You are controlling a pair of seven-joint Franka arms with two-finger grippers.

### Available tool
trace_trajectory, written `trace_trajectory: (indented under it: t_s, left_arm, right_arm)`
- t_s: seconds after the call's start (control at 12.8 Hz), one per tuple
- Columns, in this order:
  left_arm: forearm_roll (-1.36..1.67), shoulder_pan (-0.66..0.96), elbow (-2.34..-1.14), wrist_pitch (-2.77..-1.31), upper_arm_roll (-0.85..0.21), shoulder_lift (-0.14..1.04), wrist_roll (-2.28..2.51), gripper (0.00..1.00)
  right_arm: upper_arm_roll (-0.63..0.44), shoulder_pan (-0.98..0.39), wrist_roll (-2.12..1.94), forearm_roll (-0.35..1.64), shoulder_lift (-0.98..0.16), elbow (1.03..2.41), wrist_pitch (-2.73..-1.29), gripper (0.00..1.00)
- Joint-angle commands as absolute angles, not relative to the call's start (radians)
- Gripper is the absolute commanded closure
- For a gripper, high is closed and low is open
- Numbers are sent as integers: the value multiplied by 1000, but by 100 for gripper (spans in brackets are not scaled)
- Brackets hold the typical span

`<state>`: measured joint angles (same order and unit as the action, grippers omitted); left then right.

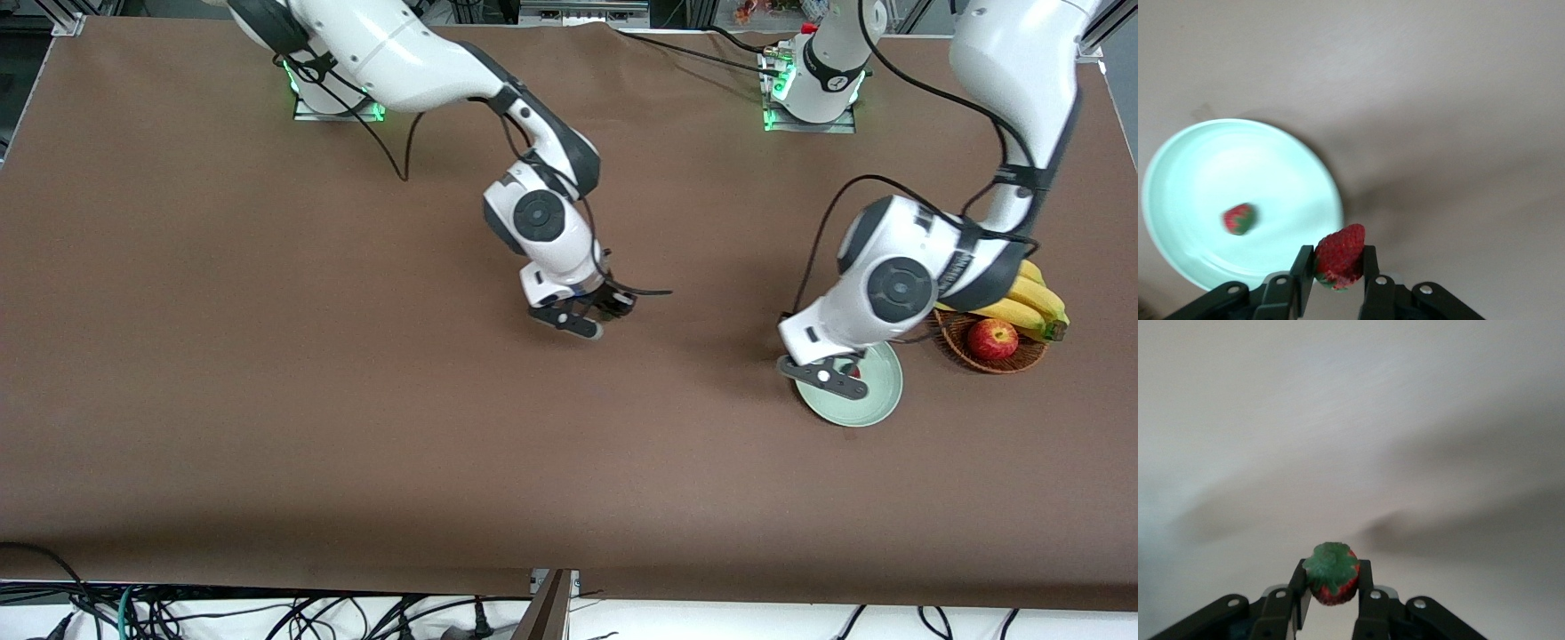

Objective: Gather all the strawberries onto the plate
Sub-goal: 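Place the strawberry on the plate with the left gripper while the right carries another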

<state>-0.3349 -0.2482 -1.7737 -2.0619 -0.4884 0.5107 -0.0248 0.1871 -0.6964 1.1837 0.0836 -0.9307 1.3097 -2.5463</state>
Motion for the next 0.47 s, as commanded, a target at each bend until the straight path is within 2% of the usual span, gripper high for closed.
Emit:
trace_trajectory:
  t_s: [0.0, 0.16, 0.23, 0.31, 0.39]
  left_arm:
    - [-354, -311, -1787, -2112, -502, 546, -170, 99]
    - [-354, -351, -1793, -2192, -502, 604, -253, 98]
    - [-354, -350, -1795, -2215, -502, 618, -261, 95]
    - [-354, -345, -1795, -2229, -500, 624, -262, 86]
    - [-356, -350, -1795, -2235, -500, 629, -264, 35]
  right_arm:
    - [184, -739, 1232, 86, -1049, 1220, -2704, 100]
    - [184, -764, 1250, 86, -1089, 1192, -2744, 100]
    - [186, -765, 1258, 83, -1088, 1183, -2741, 47]
    - [184, -762, 1246, 66, -1074, 1184, -2732, 0]
    - [184, -744, 1240, 40, -1046, 1184, -2696, 0]
